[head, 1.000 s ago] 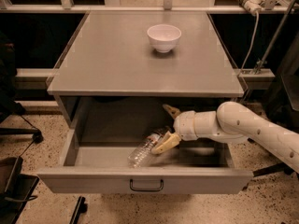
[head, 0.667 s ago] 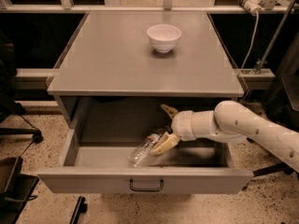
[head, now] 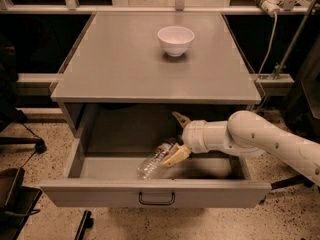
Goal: Pick water bottle from top drawer and place on counter
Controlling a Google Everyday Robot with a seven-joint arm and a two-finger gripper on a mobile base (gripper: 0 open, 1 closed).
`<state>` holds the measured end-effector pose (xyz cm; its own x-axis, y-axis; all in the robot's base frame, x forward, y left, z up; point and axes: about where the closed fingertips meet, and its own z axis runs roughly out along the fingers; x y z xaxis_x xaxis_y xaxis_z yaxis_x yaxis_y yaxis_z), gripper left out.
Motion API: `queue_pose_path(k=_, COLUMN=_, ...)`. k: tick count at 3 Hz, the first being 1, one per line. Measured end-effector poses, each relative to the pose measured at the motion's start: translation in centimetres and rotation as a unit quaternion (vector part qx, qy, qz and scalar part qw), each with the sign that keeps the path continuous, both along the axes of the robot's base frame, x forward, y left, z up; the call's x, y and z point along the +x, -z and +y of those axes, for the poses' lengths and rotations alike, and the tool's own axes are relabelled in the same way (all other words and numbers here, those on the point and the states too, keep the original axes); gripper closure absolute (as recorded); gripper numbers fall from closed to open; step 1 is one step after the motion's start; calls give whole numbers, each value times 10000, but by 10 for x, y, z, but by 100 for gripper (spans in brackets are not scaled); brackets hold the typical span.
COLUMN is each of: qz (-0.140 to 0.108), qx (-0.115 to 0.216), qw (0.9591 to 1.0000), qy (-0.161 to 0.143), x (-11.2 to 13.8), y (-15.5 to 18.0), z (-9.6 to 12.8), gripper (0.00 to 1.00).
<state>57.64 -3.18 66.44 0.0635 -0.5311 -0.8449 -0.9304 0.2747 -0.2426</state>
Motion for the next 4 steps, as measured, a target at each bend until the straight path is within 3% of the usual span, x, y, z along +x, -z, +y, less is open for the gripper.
queue_pose_path(k=2, qz=-66, qx=-213, qw=9994, qy=253, x=-2, y=5, z=-2, gripper=0)
queue_pose_path(k=4, qz=61, qx=-383, qw=9991, qy=195, x=-3, y=23, z=6, gripper=0)
